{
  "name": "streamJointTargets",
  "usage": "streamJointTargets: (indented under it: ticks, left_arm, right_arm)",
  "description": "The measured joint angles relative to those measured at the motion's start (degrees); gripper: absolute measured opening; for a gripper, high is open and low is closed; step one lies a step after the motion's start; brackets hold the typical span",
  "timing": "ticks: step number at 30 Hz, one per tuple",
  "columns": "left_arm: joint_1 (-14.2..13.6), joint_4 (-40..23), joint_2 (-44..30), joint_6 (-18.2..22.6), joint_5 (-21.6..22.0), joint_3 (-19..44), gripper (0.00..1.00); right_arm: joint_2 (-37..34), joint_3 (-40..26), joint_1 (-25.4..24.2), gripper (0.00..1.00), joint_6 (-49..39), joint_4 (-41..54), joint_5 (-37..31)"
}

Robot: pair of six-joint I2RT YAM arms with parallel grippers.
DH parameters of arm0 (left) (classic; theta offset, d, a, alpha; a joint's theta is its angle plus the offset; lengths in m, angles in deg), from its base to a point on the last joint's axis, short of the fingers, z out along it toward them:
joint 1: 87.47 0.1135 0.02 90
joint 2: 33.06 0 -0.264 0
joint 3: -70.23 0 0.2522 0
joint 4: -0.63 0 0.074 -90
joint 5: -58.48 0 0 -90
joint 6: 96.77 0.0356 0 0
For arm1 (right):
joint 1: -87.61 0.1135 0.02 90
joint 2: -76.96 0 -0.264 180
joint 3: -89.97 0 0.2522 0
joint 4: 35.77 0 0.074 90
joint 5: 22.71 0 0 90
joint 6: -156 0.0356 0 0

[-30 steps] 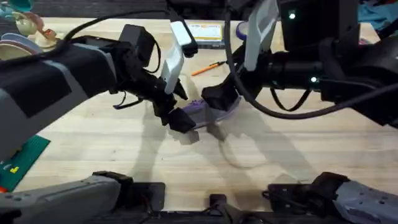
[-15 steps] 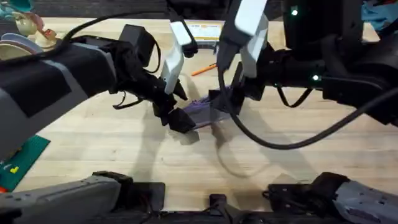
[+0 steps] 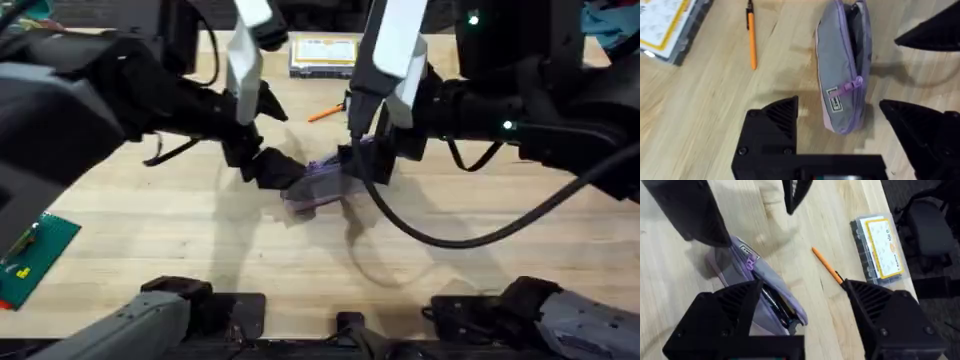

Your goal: Unzip the bag, pick up the pens from the table one at a time and place them inside, then zip the bag closed.

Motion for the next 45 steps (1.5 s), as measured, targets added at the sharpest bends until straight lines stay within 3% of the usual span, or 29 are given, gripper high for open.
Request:
streamJointTargets:
  ticks: [6, 11, 18, 22, 29, 45]
  left_arm:
    - [2.83, -5.02, 6.99, 0.01, 0.94, 0.00, 0.993]
    - [3.56, -8.64, 11.78, 0.02, 3.53, 0.00, 0.993]
    - [3.56, -9.01, 14.28, 0.02, 5.18, 0.00, 0.993]
    - [3.56, -9.00, 14.26, 0.02, 5.79, 0.00, 0.992]
    - [3.56, -9.01, 14.26, 0.02, 5.98, 0.00, 0.993]
    - [3.56, -9.02, 14.26, 0.01, 6.01, 0.00, 0.993]
  right_arm:
    - [0.00, 0.00, 0.01, 0.998, 0.00, 0.00, -0.02]
    - [0.00, 0.00, -0.01, 0.993, -0.04, 0.06, 0.00]
    - [-0.02, 0.00, -0.01, 0.503, -0.72, 1.51, 0.00]
    - [-0.02, 0.00, 0.01, 0.061, -0.78, 2.43, -0.01]
    - [-0.88, -0.07, 0.00, 0.032, -0.82, 4.28, 0.00]
    - [-12.88, -0.11, 0.01, 0.032, -4.28, 4.24, -0.02]
